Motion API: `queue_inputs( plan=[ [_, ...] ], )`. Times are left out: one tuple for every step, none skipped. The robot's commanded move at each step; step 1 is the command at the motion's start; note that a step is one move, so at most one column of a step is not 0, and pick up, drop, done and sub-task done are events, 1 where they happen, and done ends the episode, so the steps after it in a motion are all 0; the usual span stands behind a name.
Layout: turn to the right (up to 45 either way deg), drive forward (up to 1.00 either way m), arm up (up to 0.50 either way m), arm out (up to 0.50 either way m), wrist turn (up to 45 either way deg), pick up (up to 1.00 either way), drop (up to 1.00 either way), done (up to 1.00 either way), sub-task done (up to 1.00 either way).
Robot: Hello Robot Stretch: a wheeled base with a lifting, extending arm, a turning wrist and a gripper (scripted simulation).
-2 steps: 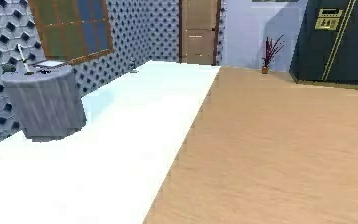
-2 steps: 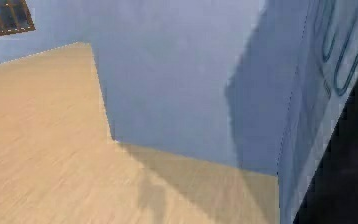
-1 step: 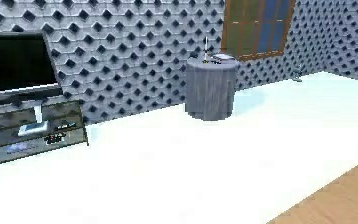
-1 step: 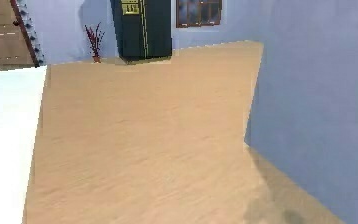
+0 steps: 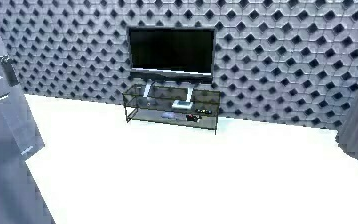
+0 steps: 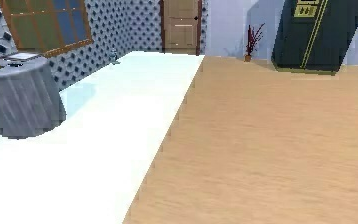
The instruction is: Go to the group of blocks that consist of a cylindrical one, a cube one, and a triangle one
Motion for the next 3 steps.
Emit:
queue_inputs(
  plan=[
    [0.0, 0.75, 0.00, 0.00, 0.0, 0.00, 0.00, 0.00, 0.00],
    [-30.0, 0.00, 0.00, 0.00, 0.0, 0.00, 0.00, 0.00, 0.00],
    [-3.0, 0.00, 0.00, 0.00, 0.0, 0.00, 0.00, 0.00, 0.00]
  ],
)
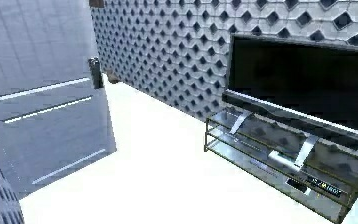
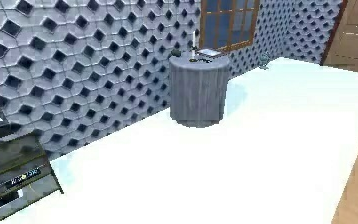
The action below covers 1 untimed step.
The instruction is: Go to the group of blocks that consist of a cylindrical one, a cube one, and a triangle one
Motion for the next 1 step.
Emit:
queue_inputs(
  plan=[
    [0.0, 0.25, 0.00, 0.00, 0.0, 0.00, 0.00, 0.00, 0.00]
  ],
)
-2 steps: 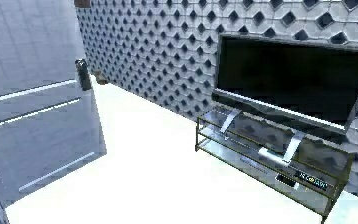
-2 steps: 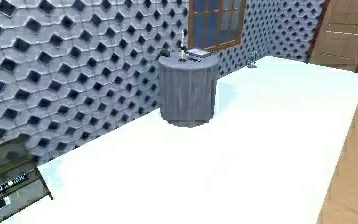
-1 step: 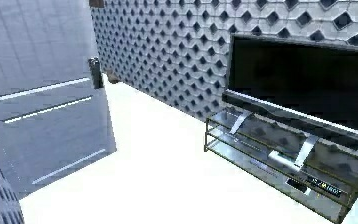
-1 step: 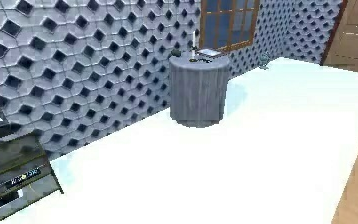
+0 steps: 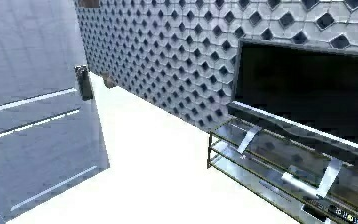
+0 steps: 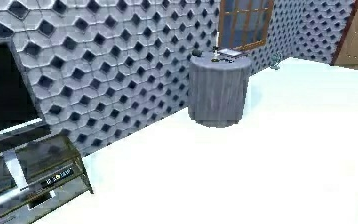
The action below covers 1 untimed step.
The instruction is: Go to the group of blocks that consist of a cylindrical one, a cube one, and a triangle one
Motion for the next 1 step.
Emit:
queue_inputs(
  plan=[
    [-6.0, 0.00, 0.00, 0.00, 0.0, 0.00, 0.00, 0.00, 0.00]
  ],
)
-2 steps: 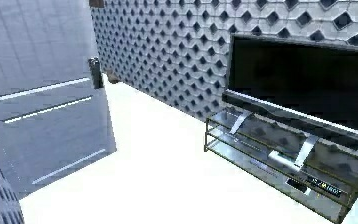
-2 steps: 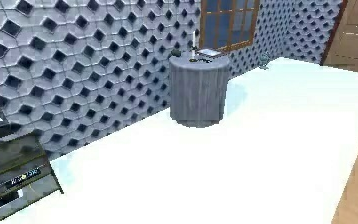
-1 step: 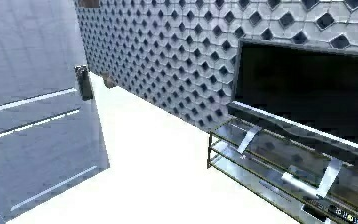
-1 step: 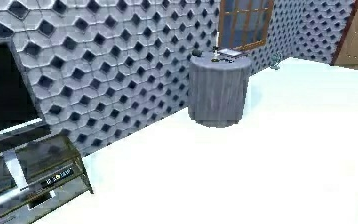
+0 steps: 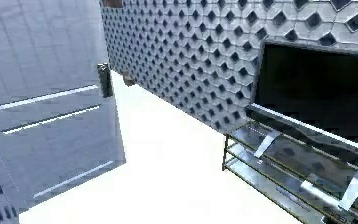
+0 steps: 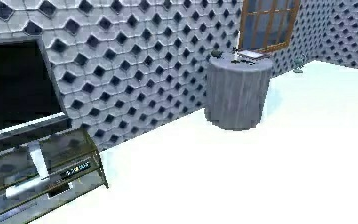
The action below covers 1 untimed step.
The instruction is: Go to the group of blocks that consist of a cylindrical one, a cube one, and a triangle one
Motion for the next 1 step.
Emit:
queue_inputs(
  plan=[
    [0.0, 1.00, 0.00, 0.00, 0.0, 0.00, 0.00, 0.00, 0.00]
  ],
)
